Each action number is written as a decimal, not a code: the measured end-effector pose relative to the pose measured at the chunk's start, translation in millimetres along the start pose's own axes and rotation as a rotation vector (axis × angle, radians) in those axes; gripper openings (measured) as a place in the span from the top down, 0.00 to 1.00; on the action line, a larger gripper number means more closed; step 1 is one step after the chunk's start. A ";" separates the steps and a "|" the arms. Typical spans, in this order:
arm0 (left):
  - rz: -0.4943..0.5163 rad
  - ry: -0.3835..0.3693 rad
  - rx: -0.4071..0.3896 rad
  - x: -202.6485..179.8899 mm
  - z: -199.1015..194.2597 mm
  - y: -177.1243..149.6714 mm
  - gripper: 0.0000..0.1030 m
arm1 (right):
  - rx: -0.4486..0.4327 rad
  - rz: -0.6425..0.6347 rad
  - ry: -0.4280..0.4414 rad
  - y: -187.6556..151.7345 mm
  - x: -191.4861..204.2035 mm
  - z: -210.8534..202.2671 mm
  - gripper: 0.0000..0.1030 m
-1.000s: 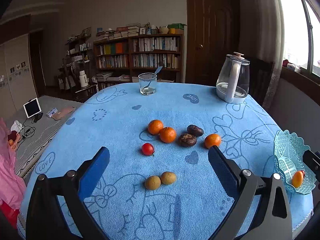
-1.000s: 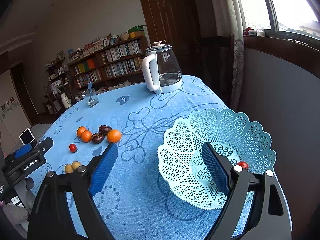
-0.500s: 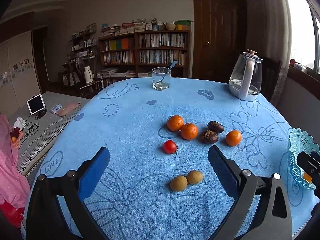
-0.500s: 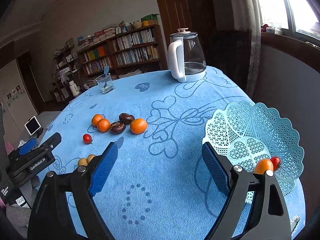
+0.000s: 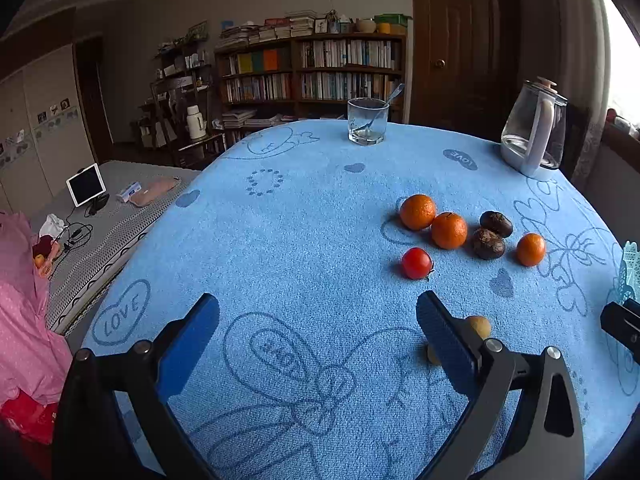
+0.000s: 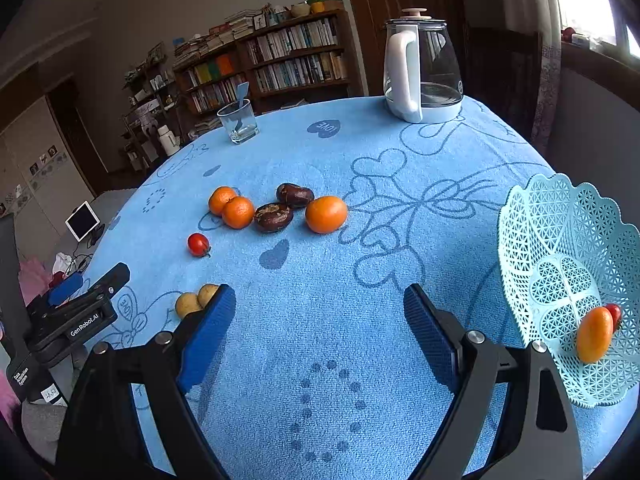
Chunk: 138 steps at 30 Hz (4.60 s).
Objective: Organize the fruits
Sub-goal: 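Move both tools back toward the remaining fruits, then grasp a small brown kiwi fruit with the right tool, then carry the kiwi fruit to the blue basket with the right tool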
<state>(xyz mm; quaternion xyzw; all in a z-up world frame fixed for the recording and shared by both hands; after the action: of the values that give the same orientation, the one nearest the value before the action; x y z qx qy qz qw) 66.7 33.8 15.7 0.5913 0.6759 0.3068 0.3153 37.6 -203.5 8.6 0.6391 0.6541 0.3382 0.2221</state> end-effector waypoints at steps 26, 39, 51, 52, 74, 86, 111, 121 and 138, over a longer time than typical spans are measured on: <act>-0.043 -0.014 0.055 25.0 25.4 -6.8 0.05 | 0.187 -0.236 0.052 -7.0 77.0 91.5 0.29; -0.052 -0.022 0.069 26.9 28.8 -9.6 0.05 | 0.174 -0.258 0.131 1.2 97.5 103.5 0.56; -0.036 -0.028 0.074 22.2 26.8 -9.9 0.05 | 0.152 -0.217 0.170 1.6 93.3 91.7 0.74; -0.034 -0.032 0.075 20.6 26.0 -9.9 0.05 | 0.145 -0.208 0.167 2.7 89.9 88.5 0.74; 0.088 -0.247 0.206 -67.0 26.0 -39.1 0.32 | 0.058 -0.079 0.085 0.7 22.2 39.8 0.74; 0.078 -0.274 0.250 -75.4 30.9 -46.5 0.73 | 0.019 -0.057 0.089 3.3 11.6 21.8 0.74; 0.167 -0.298 0.160 -117.9 -8.2 -32.7 0.74 | -0.119 0.074 -0.065 6.0 -85.4 -55.5 0.74; 0.205 -0.327 0.141 -144.6 -22.2 -31.1 0.74 | -0.112 0.157 -0.164 -17.1 -145.2 -73.2 0.74; 0.300 -0.427 0.134 -206.6 -54.8 -39.7 0.74 | -0.195 0.269 -0.197 -33.4 -194.4 -109.7 0.53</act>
<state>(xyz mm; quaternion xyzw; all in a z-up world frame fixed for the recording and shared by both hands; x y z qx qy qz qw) 20.4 -178.0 31.2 0.7557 0.5177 0.1730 0.3619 -48.2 -411.1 30.5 0.7262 0.5022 0.3622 0.2988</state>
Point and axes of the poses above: each gripper's, at about its wrist camera, not at the fingertips, and z roughly the way its jaws point, x to its left, y to its top, the point moved 7 cm from there along z, roughly the way its jaws point, and after that the axes turned 7 degrees about -z, right-handed, at the moved point
